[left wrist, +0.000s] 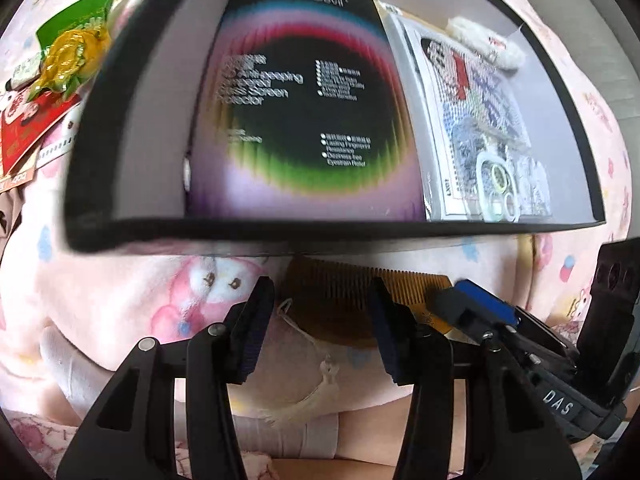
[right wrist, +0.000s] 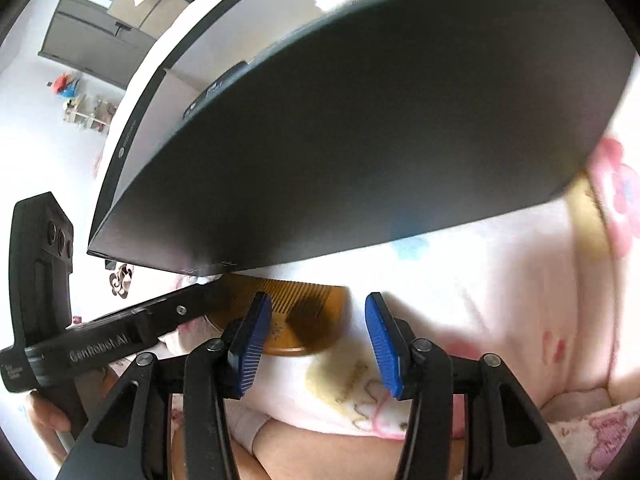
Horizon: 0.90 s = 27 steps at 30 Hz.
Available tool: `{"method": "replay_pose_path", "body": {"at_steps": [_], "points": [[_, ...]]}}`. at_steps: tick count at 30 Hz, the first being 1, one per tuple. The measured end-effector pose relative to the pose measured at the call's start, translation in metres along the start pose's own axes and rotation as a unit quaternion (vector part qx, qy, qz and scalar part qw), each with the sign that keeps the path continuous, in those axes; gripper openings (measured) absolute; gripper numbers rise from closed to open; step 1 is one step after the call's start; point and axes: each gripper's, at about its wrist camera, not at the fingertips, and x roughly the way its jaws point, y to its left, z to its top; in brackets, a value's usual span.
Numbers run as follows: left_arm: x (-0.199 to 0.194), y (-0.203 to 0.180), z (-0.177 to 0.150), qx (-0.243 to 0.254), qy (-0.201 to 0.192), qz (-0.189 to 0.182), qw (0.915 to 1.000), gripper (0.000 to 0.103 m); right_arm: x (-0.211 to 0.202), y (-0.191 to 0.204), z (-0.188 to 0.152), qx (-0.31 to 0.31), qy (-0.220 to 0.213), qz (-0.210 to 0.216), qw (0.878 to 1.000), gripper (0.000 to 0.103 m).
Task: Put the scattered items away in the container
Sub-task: 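Carry the wooden comb toward the black box with the right gripper, then lower the comb into the box beside the plush keychain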
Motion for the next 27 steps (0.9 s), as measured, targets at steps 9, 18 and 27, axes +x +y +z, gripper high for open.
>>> {"method": "replay_pose_path", "body": {"at_steps": [9, 18, 27], "points": [[-0.029, -0.016, -0.03, 0.048, -0.041, -0.051, 0.9967, 0.041, -0.027, 0.018, -0.011, -0.06, -0.067, -0.025, 0.996, 0.041], [-0.116, -0.038, 0.003, 0.099, -0.127, -0.125, 0.9789, 0.041, -0.098, 0.029, -0.003, -0.078, -0.152, 0.01, 0.985, 0.041], [-0.137, -0.074, 0.099, 0.109, -0.165, -0.117, 0.9733, 0.041, -0.133, 0.084, 0.088, -0.132, -0.2, 0.006, 0.971, 0.04]]}}
